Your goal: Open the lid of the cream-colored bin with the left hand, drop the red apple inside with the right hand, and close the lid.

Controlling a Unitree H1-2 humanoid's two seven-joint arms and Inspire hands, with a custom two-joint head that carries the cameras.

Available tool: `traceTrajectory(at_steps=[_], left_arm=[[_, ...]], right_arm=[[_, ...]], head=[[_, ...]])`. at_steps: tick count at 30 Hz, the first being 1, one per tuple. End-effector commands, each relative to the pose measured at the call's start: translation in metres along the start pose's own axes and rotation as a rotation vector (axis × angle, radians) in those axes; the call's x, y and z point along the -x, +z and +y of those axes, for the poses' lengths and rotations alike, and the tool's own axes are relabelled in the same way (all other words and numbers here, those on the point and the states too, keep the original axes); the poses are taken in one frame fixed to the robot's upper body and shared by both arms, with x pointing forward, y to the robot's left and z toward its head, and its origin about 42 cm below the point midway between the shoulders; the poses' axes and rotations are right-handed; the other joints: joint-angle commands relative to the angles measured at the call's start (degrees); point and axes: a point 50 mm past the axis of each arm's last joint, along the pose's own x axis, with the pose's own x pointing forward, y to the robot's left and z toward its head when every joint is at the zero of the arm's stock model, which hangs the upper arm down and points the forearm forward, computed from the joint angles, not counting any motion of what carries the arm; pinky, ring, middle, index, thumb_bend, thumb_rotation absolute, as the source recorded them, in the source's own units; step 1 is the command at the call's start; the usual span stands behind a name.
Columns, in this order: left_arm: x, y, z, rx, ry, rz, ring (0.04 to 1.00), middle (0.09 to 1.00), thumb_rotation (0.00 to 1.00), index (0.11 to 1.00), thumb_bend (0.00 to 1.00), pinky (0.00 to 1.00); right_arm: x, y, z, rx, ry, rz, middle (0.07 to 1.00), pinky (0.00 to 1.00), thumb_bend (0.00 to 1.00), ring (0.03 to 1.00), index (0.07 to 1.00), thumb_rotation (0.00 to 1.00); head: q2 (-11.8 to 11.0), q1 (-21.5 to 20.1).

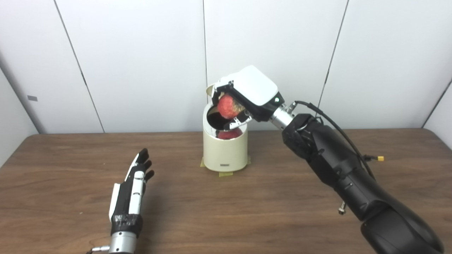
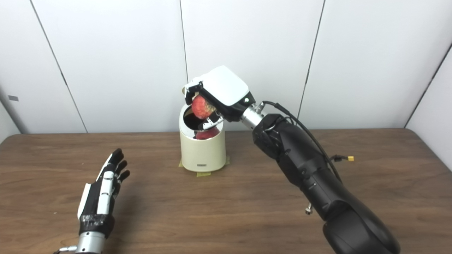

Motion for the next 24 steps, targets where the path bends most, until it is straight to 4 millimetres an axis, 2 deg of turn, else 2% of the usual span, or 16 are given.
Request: traceTrajectory(at_steps=[1,10,15,24], left_arm=[[-0.009,0.015,-0.004,0.002,-0.008,-0.069,0.958,0.969,0.96,0.952,0.37,0.91],[-0.008,0.015,-0.006,0.004,-0.004,-0.069,0.951,0.963,0.98,0.947,0.37,0.89],[-0.009,0.016,-0.007,0.001,-0.004,-0.070,0.954,0.964,0.97,0.950,0.37,0.90],[-0.009,0.016,-0.009,0.001,0.001,-0.072,0.948,0.962,0.95,0.947,0.37,0.89]], right_arm=[[-0.023,-0.004,-0.024,0.028,-0.091,-0.029,0.567,0.32,0.49,0.443,0.458,0.00],[-0.016,-0.008,-0.007,-0.003,-0.105,-0.003,0.535,0.36,0.50,0.459,0.439,0.00],[-0.014,-0.005,-0.006,-0.018,-0.114,-0.003,0.552,0.38,0.50,0.466,0.453,0.00],[-0.011,-0.004,-0.008,-0.018,-0.124,0.001,0.572,0.34,0.49,0.462,0.466,0.00]], head=[[0.0,0.0],[0.1,0.3],[0.0,0.4],[0.1,0.6]])
